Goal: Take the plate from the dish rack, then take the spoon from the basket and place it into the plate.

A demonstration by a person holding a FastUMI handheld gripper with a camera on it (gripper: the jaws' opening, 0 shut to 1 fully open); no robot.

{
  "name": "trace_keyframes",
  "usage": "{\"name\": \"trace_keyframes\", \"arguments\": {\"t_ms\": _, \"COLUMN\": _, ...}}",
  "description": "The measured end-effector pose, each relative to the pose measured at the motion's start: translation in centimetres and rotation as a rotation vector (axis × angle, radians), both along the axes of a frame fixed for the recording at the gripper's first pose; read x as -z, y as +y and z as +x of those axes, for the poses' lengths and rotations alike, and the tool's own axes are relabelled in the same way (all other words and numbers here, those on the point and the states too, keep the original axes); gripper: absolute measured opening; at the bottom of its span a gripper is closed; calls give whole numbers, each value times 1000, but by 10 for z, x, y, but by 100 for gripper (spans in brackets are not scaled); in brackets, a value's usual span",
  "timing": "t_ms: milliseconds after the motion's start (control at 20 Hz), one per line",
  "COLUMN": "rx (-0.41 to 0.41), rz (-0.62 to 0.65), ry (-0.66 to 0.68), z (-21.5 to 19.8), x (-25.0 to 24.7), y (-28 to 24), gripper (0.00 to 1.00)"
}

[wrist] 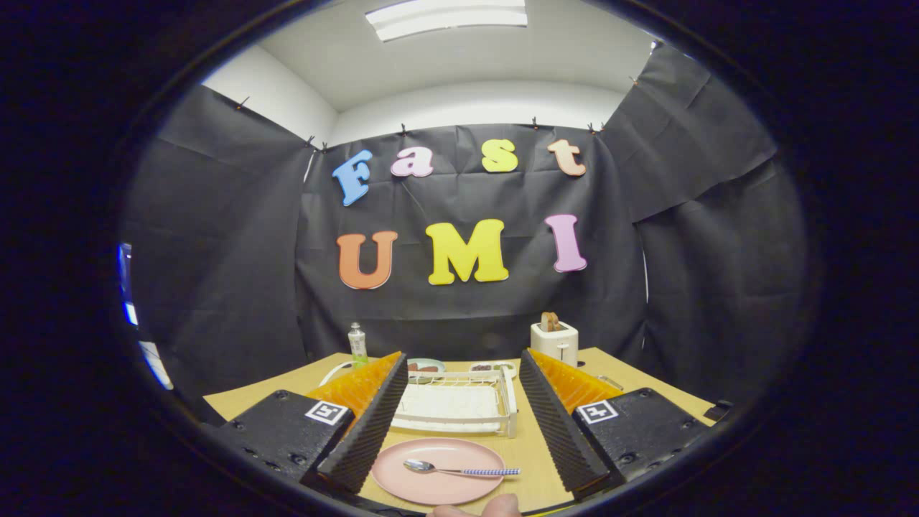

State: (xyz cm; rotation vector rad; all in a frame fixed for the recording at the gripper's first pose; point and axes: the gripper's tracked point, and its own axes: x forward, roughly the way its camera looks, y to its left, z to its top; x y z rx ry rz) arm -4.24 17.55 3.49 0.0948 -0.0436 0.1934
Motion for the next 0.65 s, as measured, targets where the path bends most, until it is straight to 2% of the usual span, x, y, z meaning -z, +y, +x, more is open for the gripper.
{"name": "trace_keyframes", "arguments": {"t_ms": 150, "rx": -61, "rz": 25, "ry": 34, "z": -15, "x": 2, "y": 12, "gripper": 100}}
{"name": "trace_keyframes", "arguments": {"t_ms": 500, "rx": -12, "rz": 35, "ry": 93, "z": -30, "x": 18, "y": -8, "gripper": 100}}
{"name": "trace_keyframes", "arguments": {"t_ms": 650, "rx": -20, "rz": 5, "ry": 109, "z": -37, "x": 23, "y": -1, "gripper": 100}}
